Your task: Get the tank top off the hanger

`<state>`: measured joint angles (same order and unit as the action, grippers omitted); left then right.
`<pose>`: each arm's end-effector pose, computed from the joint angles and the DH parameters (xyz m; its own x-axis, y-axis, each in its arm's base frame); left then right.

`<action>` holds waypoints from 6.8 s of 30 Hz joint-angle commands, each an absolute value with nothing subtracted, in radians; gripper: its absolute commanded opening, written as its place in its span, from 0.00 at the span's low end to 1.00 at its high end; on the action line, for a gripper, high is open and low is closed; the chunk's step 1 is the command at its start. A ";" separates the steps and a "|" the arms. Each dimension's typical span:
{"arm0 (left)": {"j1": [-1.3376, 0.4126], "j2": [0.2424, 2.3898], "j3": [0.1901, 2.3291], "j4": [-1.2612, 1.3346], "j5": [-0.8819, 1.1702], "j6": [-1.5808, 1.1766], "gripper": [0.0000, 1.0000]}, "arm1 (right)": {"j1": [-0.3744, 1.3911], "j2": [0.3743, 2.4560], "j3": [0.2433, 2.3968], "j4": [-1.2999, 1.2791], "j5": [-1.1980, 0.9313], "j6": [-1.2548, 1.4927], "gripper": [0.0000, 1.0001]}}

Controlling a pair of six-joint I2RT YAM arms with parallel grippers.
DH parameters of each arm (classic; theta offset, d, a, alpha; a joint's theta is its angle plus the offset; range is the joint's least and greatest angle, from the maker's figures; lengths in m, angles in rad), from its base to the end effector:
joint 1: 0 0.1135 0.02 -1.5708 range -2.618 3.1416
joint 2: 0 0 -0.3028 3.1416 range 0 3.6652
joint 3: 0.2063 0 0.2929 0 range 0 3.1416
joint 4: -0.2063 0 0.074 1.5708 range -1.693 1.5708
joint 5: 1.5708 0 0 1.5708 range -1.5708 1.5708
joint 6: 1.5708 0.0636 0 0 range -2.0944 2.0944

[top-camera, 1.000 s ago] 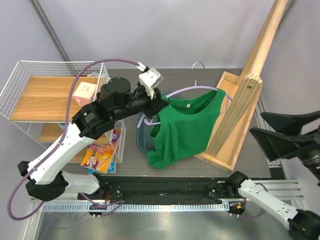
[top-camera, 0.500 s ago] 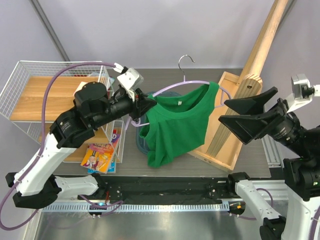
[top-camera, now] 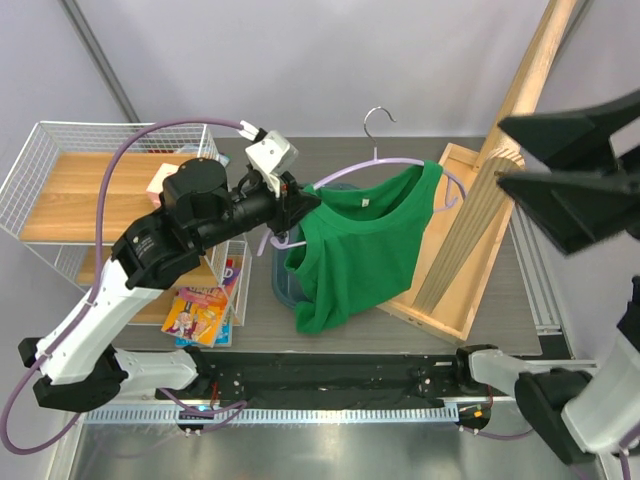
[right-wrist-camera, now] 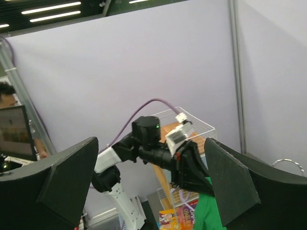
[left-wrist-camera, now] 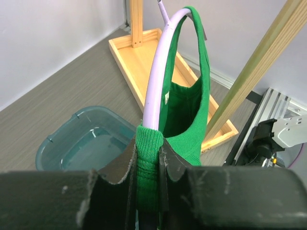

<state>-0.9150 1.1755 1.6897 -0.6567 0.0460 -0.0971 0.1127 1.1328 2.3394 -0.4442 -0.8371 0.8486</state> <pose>0.1560 -0.2076 0.5667 -0.1656 0.0565 -0.9846 0.8072 0.5813 -0.1025 0.0165 0.0494 0.7575 -0.0033 0.5053 -0.8629 -0.9175 0.3416 0.2036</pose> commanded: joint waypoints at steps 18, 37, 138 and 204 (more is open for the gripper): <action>-0.914 1.138 1.681 -0.515 0.011 -0.083 0.00 | 0.120 1.431 2.467 -0.393 -0.824 1.019 0.93; -0.914 1.083 1.661 -0.596 -0.043 -0.061 0.00 | 1.311 1.447 2.303 -0.747 0.055 0.393 0.94; -0.914 0.835 1.683 -0.785 0.149 -0.150 0.00 | 1.316 1.092 1.778 -0.629 0.051 -0.494 0.96; -0.914 0.885 1.796 -0.914 0.207 -0.140 0.51 | 1.315 1.252 1.988 -0.788 0.087 -0.506 0.01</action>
<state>-0.9150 0.8448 1.7969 -0.8806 0.1223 -0.1516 1.3125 1.2999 1.9438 -0.8501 0.0917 -0.5190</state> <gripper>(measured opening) 0.554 0.263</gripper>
